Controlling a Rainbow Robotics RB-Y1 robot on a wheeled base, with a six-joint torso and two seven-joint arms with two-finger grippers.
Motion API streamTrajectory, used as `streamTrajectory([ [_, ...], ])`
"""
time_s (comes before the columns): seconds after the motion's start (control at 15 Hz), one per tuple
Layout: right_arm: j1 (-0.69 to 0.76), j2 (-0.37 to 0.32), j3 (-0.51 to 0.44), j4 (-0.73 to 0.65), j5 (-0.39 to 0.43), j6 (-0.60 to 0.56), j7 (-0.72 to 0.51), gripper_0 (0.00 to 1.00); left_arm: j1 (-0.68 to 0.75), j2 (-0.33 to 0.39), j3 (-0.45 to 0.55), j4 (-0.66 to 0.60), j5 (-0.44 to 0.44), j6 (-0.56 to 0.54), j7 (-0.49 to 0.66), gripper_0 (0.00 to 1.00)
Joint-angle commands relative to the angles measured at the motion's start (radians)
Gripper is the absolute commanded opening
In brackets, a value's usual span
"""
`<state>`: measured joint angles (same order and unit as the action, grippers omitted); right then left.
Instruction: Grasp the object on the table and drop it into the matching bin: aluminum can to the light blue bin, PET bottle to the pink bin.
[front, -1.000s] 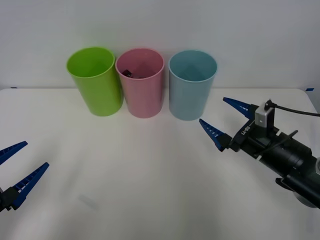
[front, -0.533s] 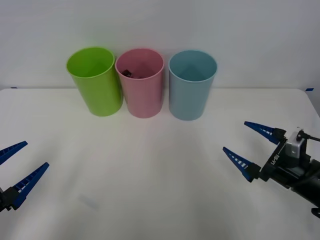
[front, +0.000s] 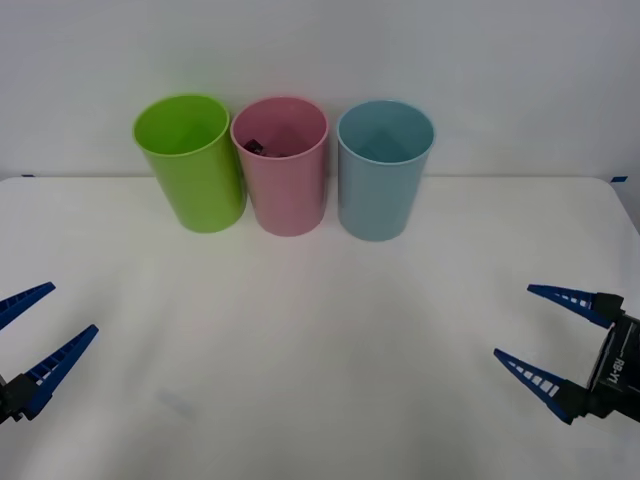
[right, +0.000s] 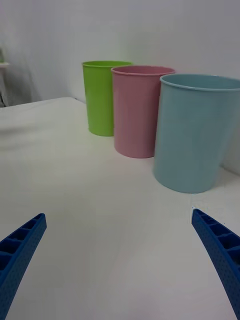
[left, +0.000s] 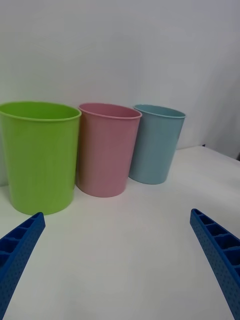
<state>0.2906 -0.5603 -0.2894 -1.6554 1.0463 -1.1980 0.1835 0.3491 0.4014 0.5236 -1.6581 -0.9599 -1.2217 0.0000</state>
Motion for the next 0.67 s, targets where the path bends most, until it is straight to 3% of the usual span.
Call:
streamTrajectory([
  [0.07, 0.045, -0.001, -0.045, 0.000, 0.003, -0.071, -0.013, 1.00, 0.000, 0.000, 0.000, 0.000, 0.000, 0.000, 0.000, 1.00],
  [0.67, 0.068, 0.003, -0.048, 0.000, 0.043, -0.087, -0.015, 1.00, 0.000, 0.000, 0.000, 0.000, 0.000, 0.000, 0.000, 1.00],
])
